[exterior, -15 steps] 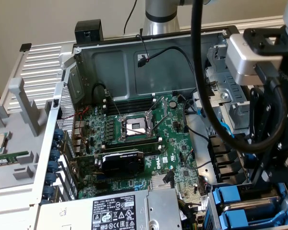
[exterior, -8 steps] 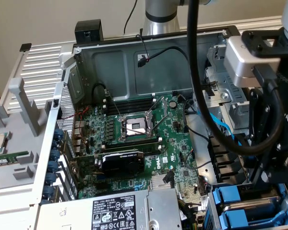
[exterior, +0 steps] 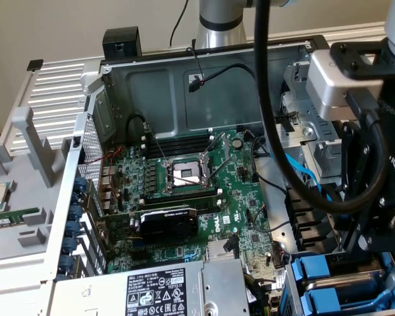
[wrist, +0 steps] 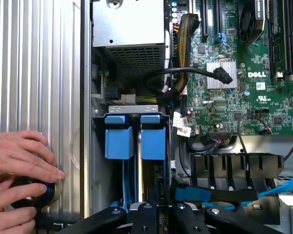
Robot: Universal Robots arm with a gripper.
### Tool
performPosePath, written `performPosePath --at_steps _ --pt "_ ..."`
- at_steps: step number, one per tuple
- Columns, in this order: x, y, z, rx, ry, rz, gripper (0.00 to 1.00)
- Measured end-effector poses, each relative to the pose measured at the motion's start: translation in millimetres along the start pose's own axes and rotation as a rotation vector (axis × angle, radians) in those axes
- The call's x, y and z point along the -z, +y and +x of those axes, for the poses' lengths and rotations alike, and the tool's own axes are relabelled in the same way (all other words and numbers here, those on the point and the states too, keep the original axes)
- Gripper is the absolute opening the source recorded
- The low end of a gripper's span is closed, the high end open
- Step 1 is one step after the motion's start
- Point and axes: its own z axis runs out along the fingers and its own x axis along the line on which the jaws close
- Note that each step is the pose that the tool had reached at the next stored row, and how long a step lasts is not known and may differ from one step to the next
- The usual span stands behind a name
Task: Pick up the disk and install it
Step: 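Insert the first disk wire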
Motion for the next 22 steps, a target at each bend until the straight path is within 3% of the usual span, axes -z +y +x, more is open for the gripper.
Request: performPosePath --at_steps 22 --pt "-1.6 0.8 -1.1 -0.003 -0.0002 0.0024 0.17"
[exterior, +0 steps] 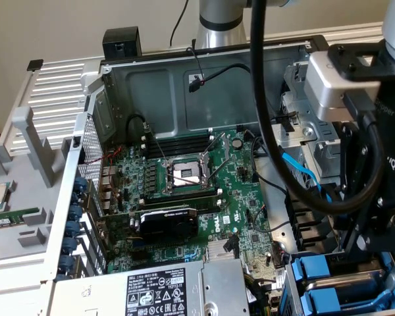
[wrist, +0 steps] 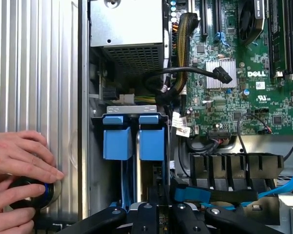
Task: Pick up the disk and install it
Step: 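Insert the first disk wire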
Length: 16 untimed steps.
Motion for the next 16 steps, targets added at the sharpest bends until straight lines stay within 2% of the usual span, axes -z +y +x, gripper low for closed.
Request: performPosePath --at_steps 10,16 --pt "-1.4 1.1 -0.1 -0.002 -0.0005 0.0031 0.17" --pt "-1.7 1.2 -0.1 -0.003 -0.0007 0.0096 0.17"
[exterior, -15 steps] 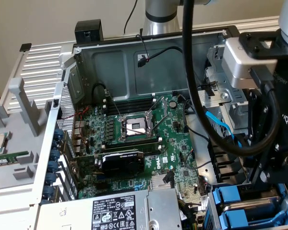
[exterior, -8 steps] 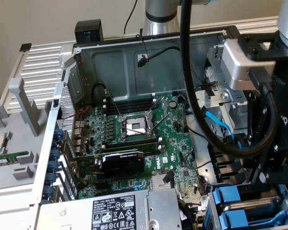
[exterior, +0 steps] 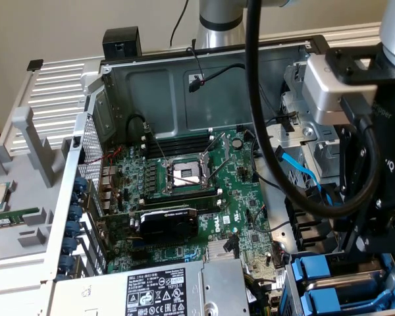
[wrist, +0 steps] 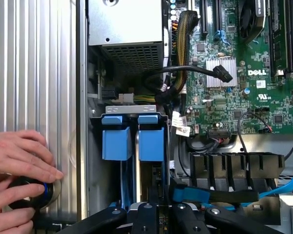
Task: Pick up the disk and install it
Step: 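Insert the first disk wire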
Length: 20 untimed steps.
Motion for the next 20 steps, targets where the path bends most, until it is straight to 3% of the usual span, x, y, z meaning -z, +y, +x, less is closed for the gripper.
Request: performPosePath --at_steps 8,20 --pt "-1.1 1.4 -0.1 -0.001 -0.0006 0.0088 0.17" --pt "-3.1 1.8 -0.2 -0.004 -0.0008 0.0114 0.17"
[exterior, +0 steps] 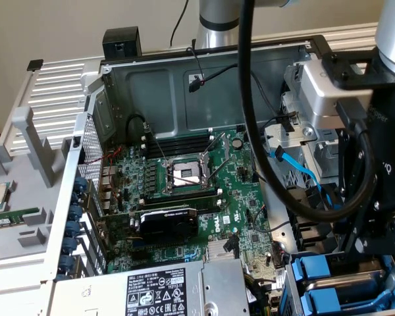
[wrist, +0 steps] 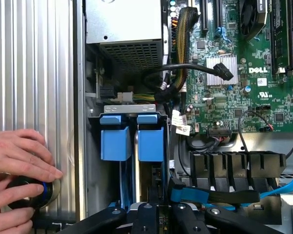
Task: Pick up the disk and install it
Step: 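Insert the first disk wire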
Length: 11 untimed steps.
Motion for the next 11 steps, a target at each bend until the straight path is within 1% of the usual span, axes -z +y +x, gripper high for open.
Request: performPosePath --at_steps 11 --pt "-1.3 0.0 -0.1 -0.001 -0.0001 -0.0001 0.17"
